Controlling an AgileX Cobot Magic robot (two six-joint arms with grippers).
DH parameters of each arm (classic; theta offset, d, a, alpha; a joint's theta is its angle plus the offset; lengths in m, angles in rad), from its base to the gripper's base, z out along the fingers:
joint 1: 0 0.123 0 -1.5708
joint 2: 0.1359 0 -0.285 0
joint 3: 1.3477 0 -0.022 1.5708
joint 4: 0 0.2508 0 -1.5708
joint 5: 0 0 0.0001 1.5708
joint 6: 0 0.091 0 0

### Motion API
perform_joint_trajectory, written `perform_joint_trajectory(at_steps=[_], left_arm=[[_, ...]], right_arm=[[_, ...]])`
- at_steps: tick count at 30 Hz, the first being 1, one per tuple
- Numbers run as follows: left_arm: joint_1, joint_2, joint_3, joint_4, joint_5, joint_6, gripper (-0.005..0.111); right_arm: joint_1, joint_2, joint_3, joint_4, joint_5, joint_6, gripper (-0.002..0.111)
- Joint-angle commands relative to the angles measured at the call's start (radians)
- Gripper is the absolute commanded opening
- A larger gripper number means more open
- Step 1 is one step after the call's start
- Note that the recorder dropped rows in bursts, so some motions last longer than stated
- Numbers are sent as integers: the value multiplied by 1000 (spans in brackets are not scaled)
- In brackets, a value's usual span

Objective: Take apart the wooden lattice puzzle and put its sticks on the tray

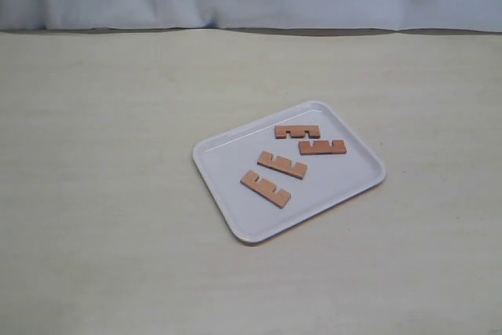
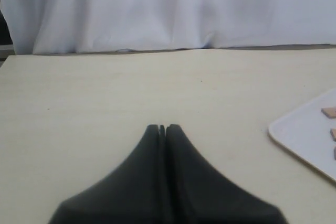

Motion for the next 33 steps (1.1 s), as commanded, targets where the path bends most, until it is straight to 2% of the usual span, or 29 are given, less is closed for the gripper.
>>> perform_joint_trajectory(at_steps=[1, 21, 33], left_arm=[[-8, -3, 2, 12, 6, -10, 0], [-8, -3, 2, -17, 8, 85, 0], [-8, -3, 2, -17, 8, 87, 0]], right_arm=[[-4, -5, 1, -1, -7, 1, 4], [-4, -5, 1, -1, -7, 1, 4], [-4, -5, 1, -1, -7, 1, 4]])
